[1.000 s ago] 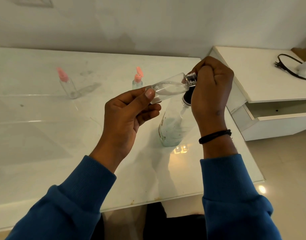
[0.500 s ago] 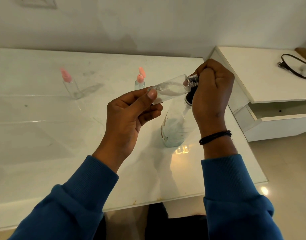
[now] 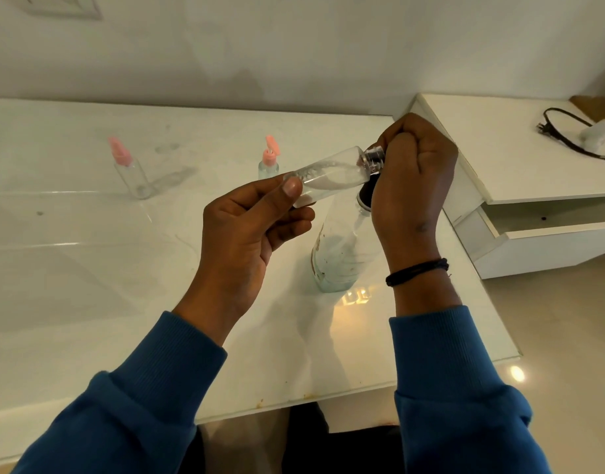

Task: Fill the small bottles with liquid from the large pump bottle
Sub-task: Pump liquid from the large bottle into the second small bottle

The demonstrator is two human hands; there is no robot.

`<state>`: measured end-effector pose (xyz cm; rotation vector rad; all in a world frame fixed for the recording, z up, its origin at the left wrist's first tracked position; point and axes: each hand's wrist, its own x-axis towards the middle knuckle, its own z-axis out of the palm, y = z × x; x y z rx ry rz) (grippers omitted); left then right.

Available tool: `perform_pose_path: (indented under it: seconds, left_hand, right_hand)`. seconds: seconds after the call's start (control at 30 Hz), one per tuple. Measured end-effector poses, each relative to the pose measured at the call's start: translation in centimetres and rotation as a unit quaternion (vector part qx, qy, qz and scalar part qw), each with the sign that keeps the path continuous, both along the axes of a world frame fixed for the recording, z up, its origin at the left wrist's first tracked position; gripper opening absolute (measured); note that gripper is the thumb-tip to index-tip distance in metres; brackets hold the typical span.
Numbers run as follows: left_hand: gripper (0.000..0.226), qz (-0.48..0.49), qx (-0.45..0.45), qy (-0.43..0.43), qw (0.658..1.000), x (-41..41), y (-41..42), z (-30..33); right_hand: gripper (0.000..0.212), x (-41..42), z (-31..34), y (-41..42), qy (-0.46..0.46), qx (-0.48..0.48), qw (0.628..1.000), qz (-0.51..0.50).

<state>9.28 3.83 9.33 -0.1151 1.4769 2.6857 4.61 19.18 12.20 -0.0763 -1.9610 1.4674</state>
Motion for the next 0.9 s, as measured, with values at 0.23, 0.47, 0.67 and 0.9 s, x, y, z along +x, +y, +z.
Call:
perform_pose_path:
  seconds: [0.23, 0.47, 0.67, 0.9]
  left_hand:
    - [0.043, 0.006, 0.004, -0.006, 1.000, -0.06, -0.14, 0.00]
    - [0.048, 0.006, -0.002, -0.003, 1.000, -0.06, 0.03, 0.04]
    - [0.049, 0.008, -0.005, -0.005, 1.000, 0.04, -0.05, 0.02]
    - [0.041, 0.015, -0.001, -0.012, 1.000, -0.07, -0.10, -0.02]
  right_hand:
    - [0.028, 0.09, -0.66, -0.41, -0.007, -0.025, 1.000, 0.006]
    - [0.021, 0.21, -0.27, -0.27, 0.006, -0.007, 1.000, -0.006]
    - [0.023, 0.37, -0.20, -0.36, 0.003, 0.010, 1.000, -0.025]
    - [0.023, 0.27, -0.59, -0.40, -0.016, 0.010, 1.000, -0.011]
